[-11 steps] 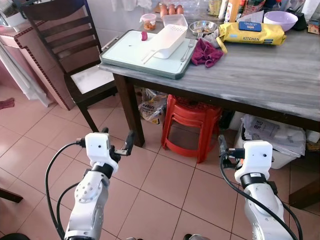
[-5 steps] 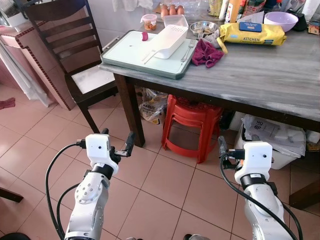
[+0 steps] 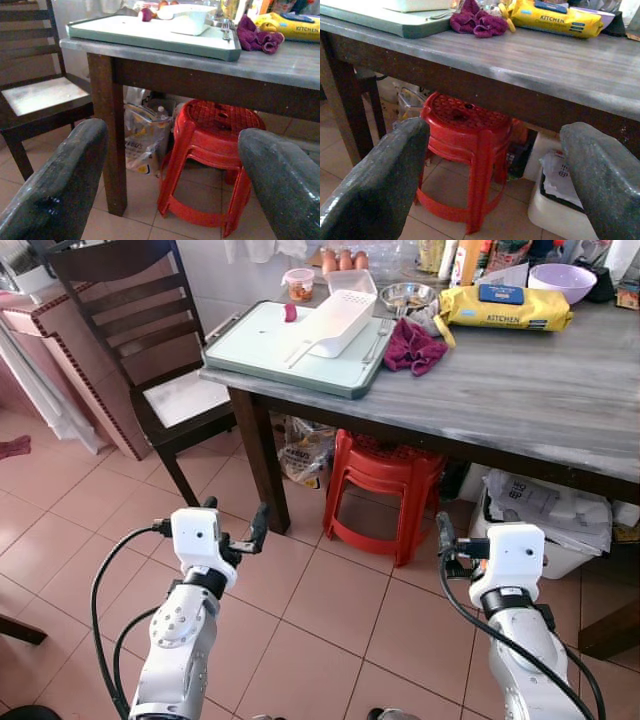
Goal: Setting the table
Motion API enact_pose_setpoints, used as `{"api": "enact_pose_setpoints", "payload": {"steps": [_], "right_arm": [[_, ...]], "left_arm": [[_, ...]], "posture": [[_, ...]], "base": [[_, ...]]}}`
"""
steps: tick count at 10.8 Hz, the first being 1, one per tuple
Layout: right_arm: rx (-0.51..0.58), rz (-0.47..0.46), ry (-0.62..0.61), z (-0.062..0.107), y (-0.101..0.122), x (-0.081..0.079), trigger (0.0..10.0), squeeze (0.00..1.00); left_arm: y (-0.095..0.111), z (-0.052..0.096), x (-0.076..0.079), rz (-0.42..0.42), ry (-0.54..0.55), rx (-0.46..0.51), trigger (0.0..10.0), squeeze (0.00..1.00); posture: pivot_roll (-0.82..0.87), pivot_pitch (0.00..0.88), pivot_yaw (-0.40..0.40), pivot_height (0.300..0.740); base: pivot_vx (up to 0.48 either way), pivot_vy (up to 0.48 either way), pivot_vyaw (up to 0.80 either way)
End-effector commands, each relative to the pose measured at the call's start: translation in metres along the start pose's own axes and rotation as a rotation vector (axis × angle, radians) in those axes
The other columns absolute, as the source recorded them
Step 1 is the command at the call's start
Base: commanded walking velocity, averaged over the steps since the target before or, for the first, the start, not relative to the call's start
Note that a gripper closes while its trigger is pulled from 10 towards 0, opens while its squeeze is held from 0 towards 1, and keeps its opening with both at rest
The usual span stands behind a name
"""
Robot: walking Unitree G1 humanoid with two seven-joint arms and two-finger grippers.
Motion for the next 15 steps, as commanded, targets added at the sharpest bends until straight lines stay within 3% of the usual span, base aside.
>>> {"api": "enact_pose_setpoints", "payload": {"steps": [1,5,7,10,12,14,15], "right_arm": [[-0.013,-0.032,0.007,0.0011,0.0018,-0.0013,10.0,0.0],[-0.03,-0.094,0.012,0.0008,-0.0013,-0.0062,10.0,0.0],[-0.01,-0.065,0.026,0.0022,0.0013,-0.0078,10.0,0.0],[-0.031,-0.101,0.03,0.0046,-0.0021,-0.0068,10.0,0.0],[-0.043,-0.053,0.011,0.0031,-0.0038,-0.0066,10.0,0.0],[-0.049,-0.082,-0.002,0.0023,-0.0038,-0.0033,10.0,0.0],[-0.069,-0.099,0.022,0.0023,-0.0037,-0.0051,10.0,0.0]], "left_arm": [[-0.0036,0.0022,-0.0024,-0.008,0.006,-0.037,10.0,0.0],[-0.0058,0.0025,-0.0022,-0.024,-0.009,-0.079,10.0,0.0],[-0.0056,0.0031,-0.003,-0.03,-0.01,-0.085,10.0,0.0],[-0.0067,0.0019,-0.0025,-0.034,-0.011,-0.093,10.0,0.0],[-0.0075,0.0005,-0.001,-0.031,-0.015,-0.095,10.0,0.0],[-0.0089,-0.0001,-0.0015,-0.034,-0.006,-0.103,10.0,0.0],[-0.0096,-0.0009,-0.0052,-0.077,0.032,-0.106,10.0,0.0]], "posture": [[-0.09,0.137,0.089,0.74],[-0.08,0.137,0.093,0.74],[-0.08,0.139,0.097,0.74],[-0.08,0.14,0.103,0.74],[-0.09,0.139,0.107,0.74],[-0.09,0.139,0.108,0.74],[-0.09,0.139,0.108,0.74]], "base": [[0.0,0.0,0.0],[0.0,0.0,0.0],[0.0,0.0,0.0],[0.0,0.0,0.0],[0.0,0.0,0.0],[0.0,0.0,0.0],[0.0,0.0,0.0]]}}
Point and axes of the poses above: a point about 5 cm out from each wrist's last joint towards the gripper, its own z axis pointing back from the gripper into the wrist, its own y axis along the axis of the wrist's last joint, x = y × z, the point moved 1 cm from there along -z, pointing out of the wrist towards the gripper, and after that the axes turned 12 degrees about z, right-handed, at the moved point
